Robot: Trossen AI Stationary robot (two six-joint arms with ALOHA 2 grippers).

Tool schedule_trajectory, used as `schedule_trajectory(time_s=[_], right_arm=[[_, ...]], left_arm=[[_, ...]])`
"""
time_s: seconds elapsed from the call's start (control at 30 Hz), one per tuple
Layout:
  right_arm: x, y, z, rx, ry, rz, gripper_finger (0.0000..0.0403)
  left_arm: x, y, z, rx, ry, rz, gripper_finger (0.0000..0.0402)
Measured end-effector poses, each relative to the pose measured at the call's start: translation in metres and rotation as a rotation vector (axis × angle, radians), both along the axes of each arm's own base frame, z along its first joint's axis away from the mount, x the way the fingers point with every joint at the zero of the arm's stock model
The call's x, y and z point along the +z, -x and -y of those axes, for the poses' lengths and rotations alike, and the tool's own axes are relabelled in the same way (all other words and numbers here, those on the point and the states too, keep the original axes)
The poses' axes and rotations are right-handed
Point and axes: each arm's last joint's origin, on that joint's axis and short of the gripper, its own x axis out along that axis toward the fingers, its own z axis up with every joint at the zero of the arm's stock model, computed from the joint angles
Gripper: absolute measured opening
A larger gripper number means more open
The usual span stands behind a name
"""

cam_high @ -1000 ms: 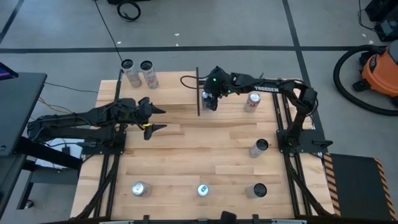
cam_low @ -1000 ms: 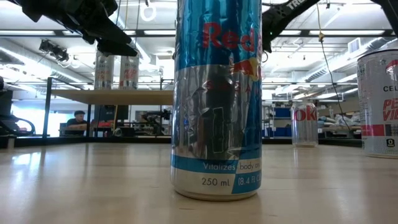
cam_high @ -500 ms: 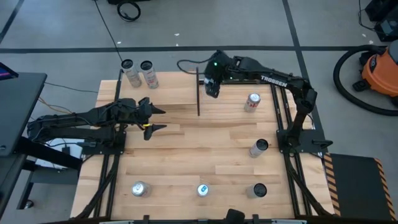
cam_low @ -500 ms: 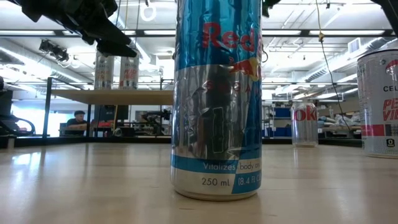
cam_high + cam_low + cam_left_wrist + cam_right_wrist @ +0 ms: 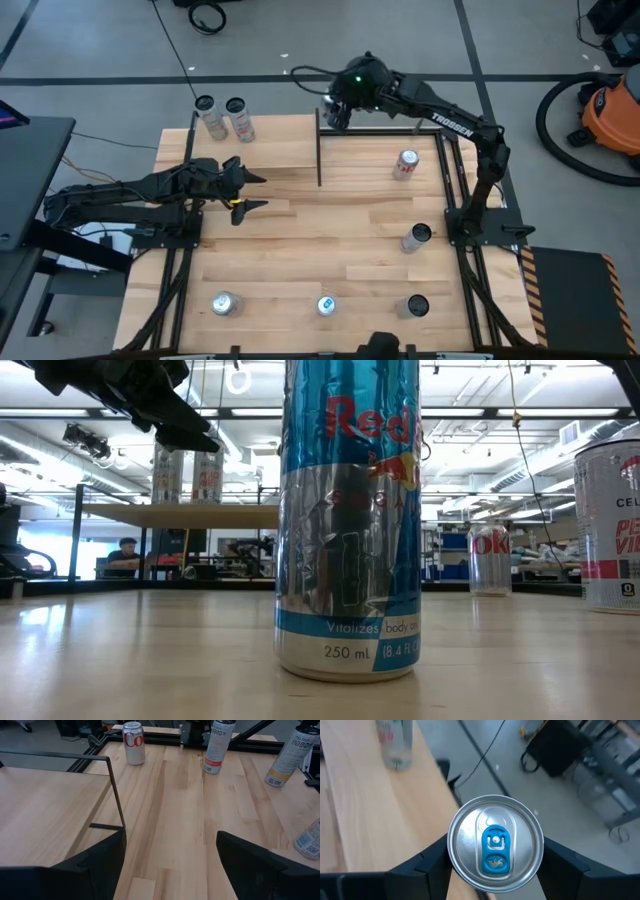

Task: Place canned beverage on shelf
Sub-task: Put the top blue soda can on the shelf

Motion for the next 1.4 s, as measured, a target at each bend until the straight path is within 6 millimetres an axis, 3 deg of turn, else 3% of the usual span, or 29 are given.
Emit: schedule_trajectory(time_s=[0.23, 0.53, 0.93, 1.2, 1.4], right_arm=[[0.013, -0.006, 0.002, 0.04, 0.063, 0.121, 0.0242], [0.037, -0.017, -0.004, 0.168, 0.074, 0.416, 0.0244], [0.042, -0.026, -0.017, 0.223, 0.104, 0.464, 0.0245], [0.036, -0.031, -0.016, 0.26, 0.066, 0.461, 0.0246], [0.005, -0.053, -0.003, 0.269, 0.012, 0.387, 0.0246]], left_arm=[[0.0, 0.0, 0.0, 0.0, 0.0, 0.0, 0.0311], [0.0, 0.0, 0.0, 0.0, 0.0, 0.0, 0.0311], [0.0, 0.0, 0.0, 0.0, -0.001, 0.001, 0.0311], [0.001, 0.0, 0.0, 0.0, -0.002, 0.007, 0.0311], [0.001, 0.0, 0.0, 0.0, -0.002, 0.008, 0.0311]])
